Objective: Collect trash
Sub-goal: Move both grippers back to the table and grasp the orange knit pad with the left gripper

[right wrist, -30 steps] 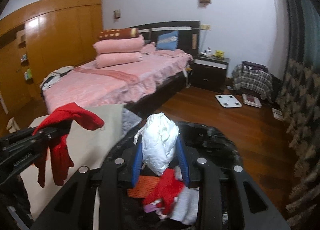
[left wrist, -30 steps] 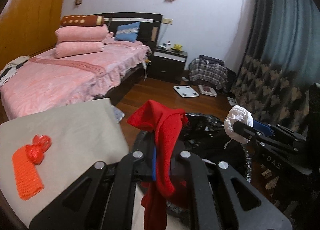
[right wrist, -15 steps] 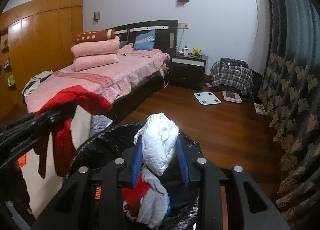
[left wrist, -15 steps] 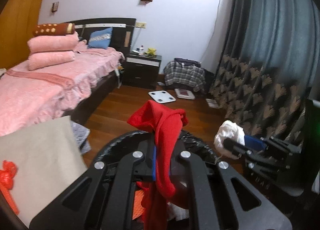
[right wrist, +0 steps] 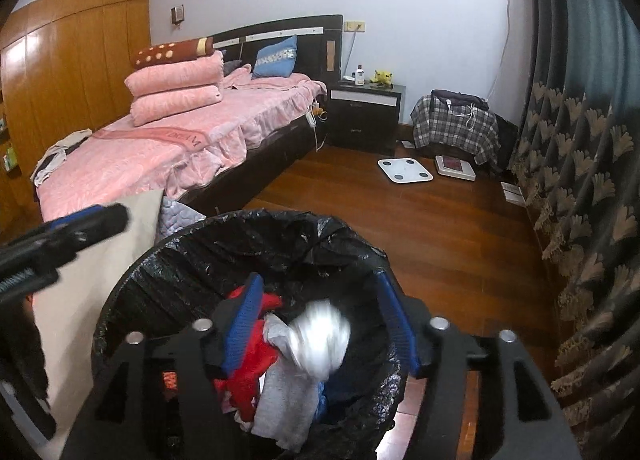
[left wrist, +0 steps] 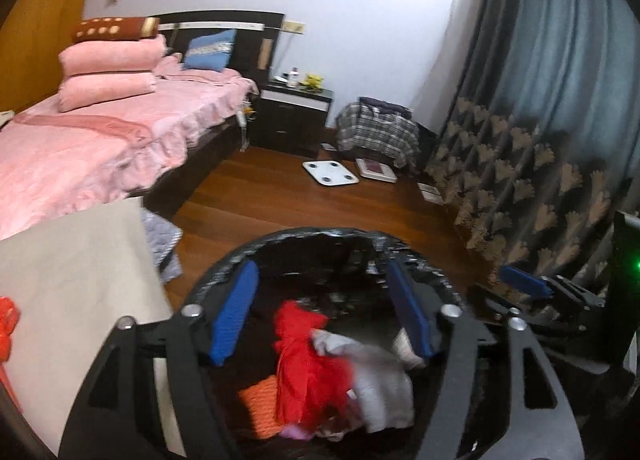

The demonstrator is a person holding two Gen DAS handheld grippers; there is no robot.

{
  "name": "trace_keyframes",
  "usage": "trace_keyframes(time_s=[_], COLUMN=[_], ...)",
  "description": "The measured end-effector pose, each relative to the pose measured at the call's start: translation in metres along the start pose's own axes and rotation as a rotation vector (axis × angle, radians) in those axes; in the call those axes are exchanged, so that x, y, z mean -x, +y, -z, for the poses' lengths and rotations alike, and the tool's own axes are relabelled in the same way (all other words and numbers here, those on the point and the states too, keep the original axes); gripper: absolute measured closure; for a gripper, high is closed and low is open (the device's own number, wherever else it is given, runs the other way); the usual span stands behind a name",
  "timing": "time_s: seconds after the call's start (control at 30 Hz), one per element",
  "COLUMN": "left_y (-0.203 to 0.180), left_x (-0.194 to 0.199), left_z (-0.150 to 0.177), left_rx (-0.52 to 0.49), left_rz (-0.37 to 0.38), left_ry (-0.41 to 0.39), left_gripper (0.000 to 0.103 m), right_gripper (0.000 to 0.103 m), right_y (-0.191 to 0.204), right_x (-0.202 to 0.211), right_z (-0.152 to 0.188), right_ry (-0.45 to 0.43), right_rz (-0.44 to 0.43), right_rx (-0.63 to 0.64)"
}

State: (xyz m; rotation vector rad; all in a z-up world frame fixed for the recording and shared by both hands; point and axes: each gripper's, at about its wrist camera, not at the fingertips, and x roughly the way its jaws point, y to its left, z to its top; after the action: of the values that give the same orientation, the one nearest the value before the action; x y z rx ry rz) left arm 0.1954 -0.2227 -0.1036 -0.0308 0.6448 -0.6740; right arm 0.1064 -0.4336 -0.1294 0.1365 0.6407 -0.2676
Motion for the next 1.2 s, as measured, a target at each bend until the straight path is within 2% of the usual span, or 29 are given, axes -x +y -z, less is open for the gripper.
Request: trace_keyframes(time_s=[0.1,0.13,0.27,0.47,0.83,1.03,1.2], left_y=[0.020,0.025,0.053,0.097,0.190,0.243,0.280], left_x=[0.016,0.020,0.049,0.093,0.166,0.185,0.187], left_z=[0.004,0.006,0.014,0.028,0.063,0.079,0.095], left_rx=[0.020,0.026,0.052,0.090,0.182,0.223,0.281], left_rz=[-0.058,-0.080,-0.166,-0.286,-0.519,-0.633,-0.666], left_ry=[-0.005,-0.008,-0.018,-0.027,-0.025,-0.002,0.040], left_gripper=[0.022,0.019,0.014,0.013,0.013,0.013,0.013], right_gripper=[0.006,0.006,0.006,0.006,0.006,0.006,0.006], right_y=[0.003,0.005,0.021,0.067,0.187,0.250,0.291], right_x=[0.004,0.005,0.009,0.013,0.006,-0.008,-0.024], right_z=[0.000,0.001,0.000,-0.005,-0.005,-0.002,0.007], right_ry=[-0.019,-0.020,-0.024,-0.032,-0.032,-0.042,-0.021], right_rz=[-0.002,-0.009,-0.039,-0.116,-0.288,-0.360,-0.399], right_rx=[-0.008,-0.008,0.015,0.049,0.153,0.213,0.230])
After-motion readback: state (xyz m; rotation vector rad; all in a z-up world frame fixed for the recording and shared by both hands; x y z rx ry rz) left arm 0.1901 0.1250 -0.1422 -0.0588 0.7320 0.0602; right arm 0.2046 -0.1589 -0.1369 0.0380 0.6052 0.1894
